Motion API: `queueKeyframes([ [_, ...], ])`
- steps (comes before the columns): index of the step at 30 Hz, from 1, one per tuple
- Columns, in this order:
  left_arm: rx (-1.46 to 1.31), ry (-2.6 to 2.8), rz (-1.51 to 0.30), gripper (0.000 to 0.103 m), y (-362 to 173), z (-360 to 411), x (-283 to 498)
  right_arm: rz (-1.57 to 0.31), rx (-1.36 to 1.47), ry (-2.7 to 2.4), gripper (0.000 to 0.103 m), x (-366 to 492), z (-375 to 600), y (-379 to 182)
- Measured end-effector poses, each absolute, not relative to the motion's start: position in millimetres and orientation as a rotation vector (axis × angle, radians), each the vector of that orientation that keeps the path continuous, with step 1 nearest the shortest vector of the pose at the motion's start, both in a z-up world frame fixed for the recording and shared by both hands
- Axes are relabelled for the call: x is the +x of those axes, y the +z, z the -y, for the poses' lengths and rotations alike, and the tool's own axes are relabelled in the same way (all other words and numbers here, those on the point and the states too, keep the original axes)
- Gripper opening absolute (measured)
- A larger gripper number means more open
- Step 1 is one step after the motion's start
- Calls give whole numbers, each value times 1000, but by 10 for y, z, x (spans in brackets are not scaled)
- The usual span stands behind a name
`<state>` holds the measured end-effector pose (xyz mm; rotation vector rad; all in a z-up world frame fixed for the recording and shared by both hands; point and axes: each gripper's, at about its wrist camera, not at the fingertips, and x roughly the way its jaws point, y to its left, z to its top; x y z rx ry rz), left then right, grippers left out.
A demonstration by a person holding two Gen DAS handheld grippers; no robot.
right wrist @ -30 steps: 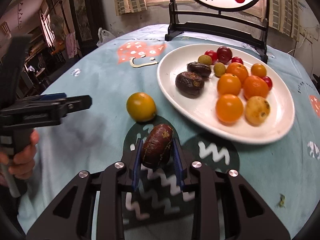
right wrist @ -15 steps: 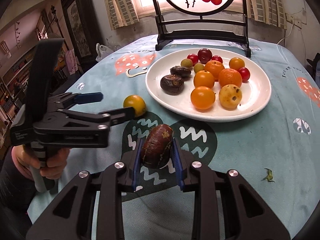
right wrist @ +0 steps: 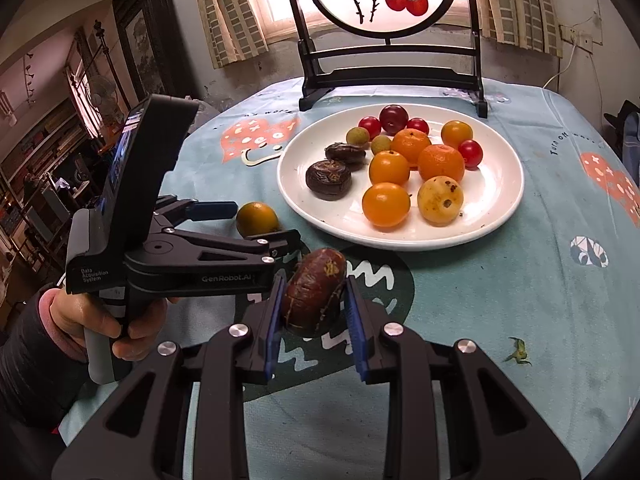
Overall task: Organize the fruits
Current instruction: 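Grasp the yellow-green fruit with the left tool while the right tool holds the dark brown fruit, then carry both fruits over the plate and open both tools to release them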
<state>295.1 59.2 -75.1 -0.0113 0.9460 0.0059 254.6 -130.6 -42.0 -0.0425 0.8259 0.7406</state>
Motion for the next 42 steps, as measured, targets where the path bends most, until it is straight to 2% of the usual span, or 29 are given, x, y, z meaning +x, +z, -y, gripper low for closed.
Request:
queueKeyframes([
  [5,21,16,-949,44,-769,-538,2903,-823,-58,729,29,2541,1301,-430],
  [19,-23,2,-896,44,-543,-449,2471,-828,-77,734,30,2456,1271,-480],
  [27,-48,-66,-804,44,-26,-402,2316,-752,-26,766,30,2441,1364,-83],
  [34,-69,-87,-731,44,439,-405,2744,-637,6,677,30,2904,1396,344],
  [42,-98,-50,-799,44,214,-405,3588,-642,52,587,30,3508,1415,317],
])
